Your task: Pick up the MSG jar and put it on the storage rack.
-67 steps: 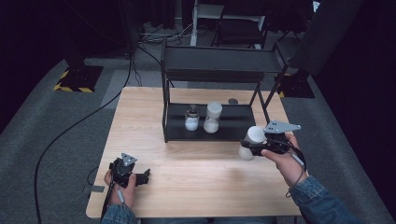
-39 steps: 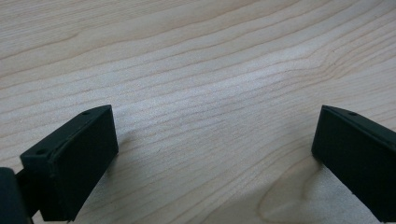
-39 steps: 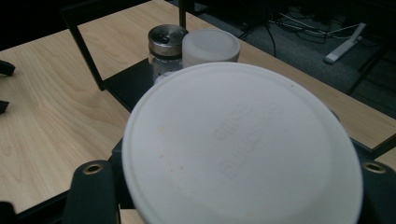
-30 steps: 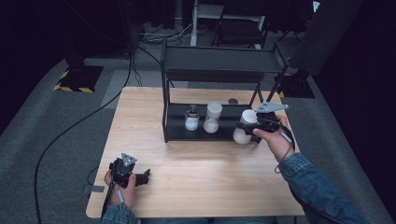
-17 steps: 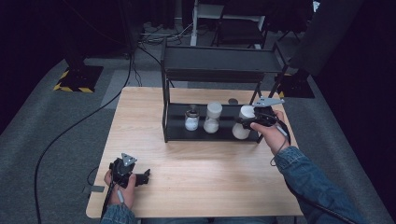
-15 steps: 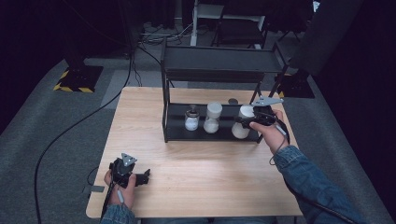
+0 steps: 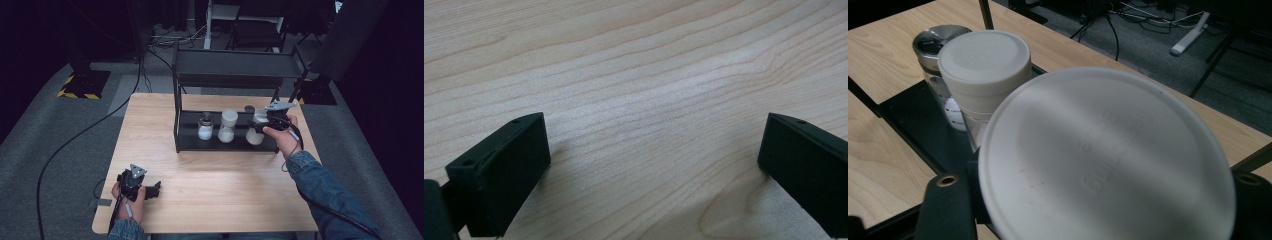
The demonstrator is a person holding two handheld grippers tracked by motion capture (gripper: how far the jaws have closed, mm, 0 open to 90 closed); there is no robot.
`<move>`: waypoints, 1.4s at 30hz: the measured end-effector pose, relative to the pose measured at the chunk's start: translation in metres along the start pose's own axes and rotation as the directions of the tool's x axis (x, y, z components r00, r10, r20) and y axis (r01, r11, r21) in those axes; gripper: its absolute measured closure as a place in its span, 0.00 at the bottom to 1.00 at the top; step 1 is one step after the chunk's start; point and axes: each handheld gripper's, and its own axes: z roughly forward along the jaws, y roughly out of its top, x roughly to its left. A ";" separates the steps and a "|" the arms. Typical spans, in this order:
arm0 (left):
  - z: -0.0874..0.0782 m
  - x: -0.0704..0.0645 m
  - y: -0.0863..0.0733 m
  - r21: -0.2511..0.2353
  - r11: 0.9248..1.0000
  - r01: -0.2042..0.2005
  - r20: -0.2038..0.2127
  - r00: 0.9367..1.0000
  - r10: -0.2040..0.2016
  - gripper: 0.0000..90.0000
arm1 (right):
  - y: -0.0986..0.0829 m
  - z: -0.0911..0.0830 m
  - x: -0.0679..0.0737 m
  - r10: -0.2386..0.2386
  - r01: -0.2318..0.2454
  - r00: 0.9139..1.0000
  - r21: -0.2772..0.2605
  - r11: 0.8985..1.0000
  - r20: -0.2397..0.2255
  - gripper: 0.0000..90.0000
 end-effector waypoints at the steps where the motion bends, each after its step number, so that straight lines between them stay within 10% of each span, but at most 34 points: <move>1: 0.000 0.000 0.000 0.000 1.000 0.000 0.000 1.000 0.000 0.00 | 0.000 0.001 0.000 0.000 0.000 1.000 0.002 1.000 0.001 0.37; 42: 0.000 0.000 0.000 -0.001 1.000 -0.005 0.005 1.000 0.005 0.00 | -0.013 0.039 0.003 0.030 -0.031 0.999 0.038 0.999 0.042 0.37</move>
